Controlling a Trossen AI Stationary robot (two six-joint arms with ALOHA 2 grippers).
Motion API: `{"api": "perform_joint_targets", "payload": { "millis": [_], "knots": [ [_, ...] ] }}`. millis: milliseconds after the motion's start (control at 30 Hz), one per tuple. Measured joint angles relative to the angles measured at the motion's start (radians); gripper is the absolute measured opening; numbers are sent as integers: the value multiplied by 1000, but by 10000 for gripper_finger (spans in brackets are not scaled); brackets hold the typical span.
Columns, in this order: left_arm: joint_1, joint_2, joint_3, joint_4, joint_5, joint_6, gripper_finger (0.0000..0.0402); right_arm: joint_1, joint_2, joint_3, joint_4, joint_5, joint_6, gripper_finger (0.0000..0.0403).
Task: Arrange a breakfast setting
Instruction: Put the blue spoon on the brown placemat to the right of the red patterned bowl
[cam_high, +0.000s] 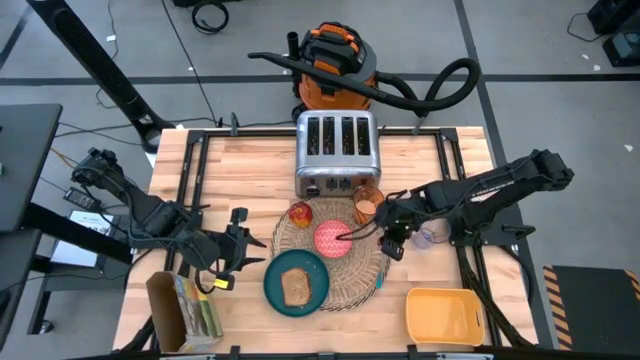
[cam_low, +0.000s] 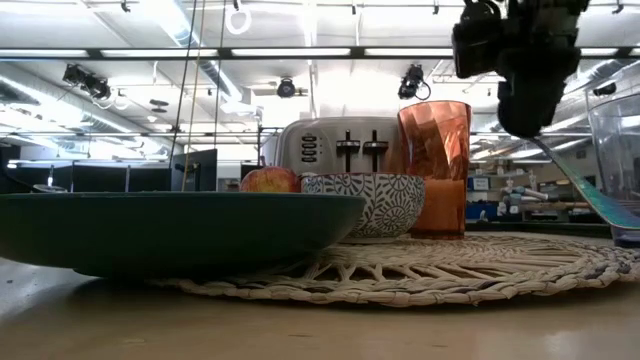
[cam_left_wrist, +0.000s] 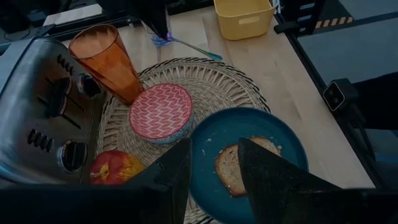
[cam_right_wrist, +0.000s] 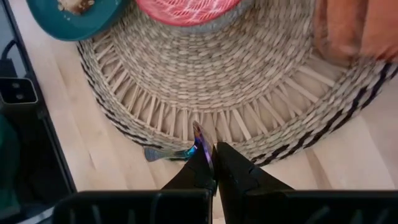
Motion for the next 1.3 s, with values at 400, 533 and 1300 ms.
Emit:
{"api": "perform_joint_targets", "payload": {
  "millis": [400,533,1300],
  "knots": [
    [0,0,0,-4,10,27,139,-84,-148,-287,340,-34,148,10],
    [0,0,0,-4,11,27,139,-99,-149,-362,441,-62,186,10],
    [0,0,0,-4,11,28,139,-110,-53,-426,570,-45,117,13]
  ]
}}
